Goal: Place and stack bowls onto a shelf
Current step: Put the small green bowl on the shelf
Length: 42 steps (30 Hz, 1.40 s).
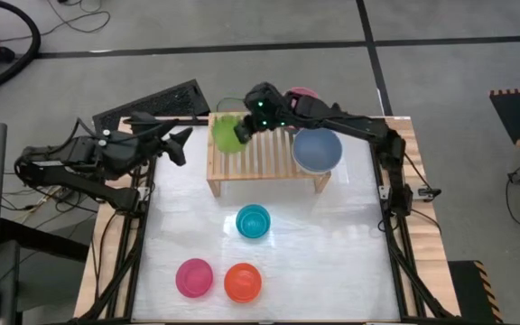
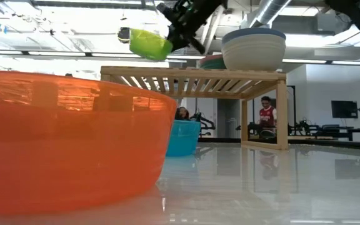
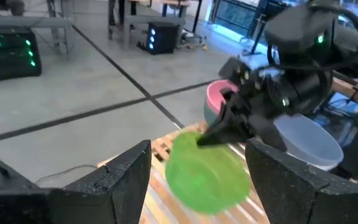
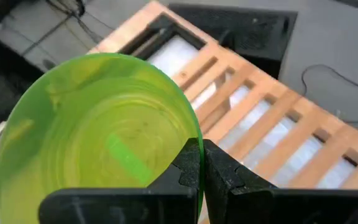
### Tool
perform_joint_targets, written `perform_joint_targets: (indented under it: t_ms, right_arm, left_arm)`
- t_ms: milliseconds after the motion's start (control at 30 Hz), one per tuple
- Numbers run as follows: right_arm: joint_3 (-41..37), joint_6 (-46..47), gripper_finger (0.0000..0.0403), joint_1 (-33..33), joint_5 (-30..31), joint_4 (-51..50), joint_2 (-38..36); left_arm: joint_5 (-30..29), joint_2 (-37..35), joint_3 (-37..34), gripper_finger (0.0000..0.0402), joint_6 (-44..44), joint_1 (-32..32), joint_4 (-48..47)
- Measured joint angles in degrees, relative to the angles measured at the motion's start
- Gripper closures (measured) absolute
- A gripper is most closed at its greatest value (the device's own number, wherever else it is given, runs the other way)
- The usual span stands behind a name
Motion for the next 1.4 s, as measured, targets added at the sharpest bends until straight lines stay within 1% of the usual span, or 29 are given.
perform_joint_targets:
  t_ms: [67,133,233,300,367,433,567,633,700,900,967,1100,1233,1333,1400]
  right_arm:
    - [0.45,-0.22,0.0377,0.73,-0.89,4.66,1.56]
    - [0.47,-0.19,0.0377,0.49,-2.61,3.26,2.13]
    - [3.14,-0.31,0.0377,0.95,-3.76,3.46,5.04]
    - [5.29,-1.36,0.0377,1.06,-3.83,-0.73,6.92]
    - [8.37,-1.83,0.0377,1.33,-3.81,-1.04,9.12]
    - [11.31,-2.11,0.0377,1.34,-3.61,-5.69,11.01]
    - [16.17,-3.39,0.0377,1.19,-2.63,-10.09,14.43]
    - [15.93,-3.43,0.0377,1.19,-1.75,-8.18,14.52]
    - [15.89,-3.49,0.0377,0.79,-1.37,-10.04,14.0]
    - [16.05,-3.67,0.0375,-0.45,-1.18,-9.85,13.92]
    - [16.21,-4.2,0.0357,-0.54,-1.01,-9.49,13.92]
    - [16.28,-4.39,0.031,-0.45,-0.08,-9.2,13.87]
    - [16.26,-4.54,0.027,-0.43,1.09,-8.56,13.87]
    - [16.2,-4.97,0.0245,-0.97,1.69,-8.02,13.25]
    - [16.2,-5.08,0.0235,-1.17,1.64,-6.33,12.1]
  left_arm:
    - [-0.56,0.15,-0.02,0.0157,-0.06,0.01,-0.76]
    - [-0.81,0.61,-0.02,0.0157,-0.12,0.01,-0.76]
    - [-0.87,0.76,0.0,0.0157,-0.81,0.05,-1.16]
    - [-0.5,0.9,0.0,0.0157,-1.25,0.05,-1.17]
    - [-0.56,0.9,0.0,0.0157,-1.28,0.05,-1.2]
    - [-0.46,0.9,0.0,0.0157,-1.35,0.03,-1.2]
    - [-0.46,0.92,0.0,0.0157,-1.38,0.05,-1.2]
    - [-0.5,0.92,0.0,0.0157,-1.38,0.05,-1.2]
    - [-0.5,0.92,0.0,0.0157,-1.39,0.05,-1.22]
    - [-0.53,0.92,0.0,0.0157,-1.37,0.05,-1.18]
    - [-0.52,0.92,0.0,0.0157,-1.37,0.05,-1.18]
    - [-0.31,0.92,0.0,0.0157,-0.89,0.05,-1.56]
    - [1.03,0.94,0.0,0.0157,-1.07,0.05,-3.84]
    - [1.32,0.94,0.0,0.0157,-1.26,0.05,-4.94]
    - [2.65,0.92,0.0,0.0157,0.45,0.06,-5.78]
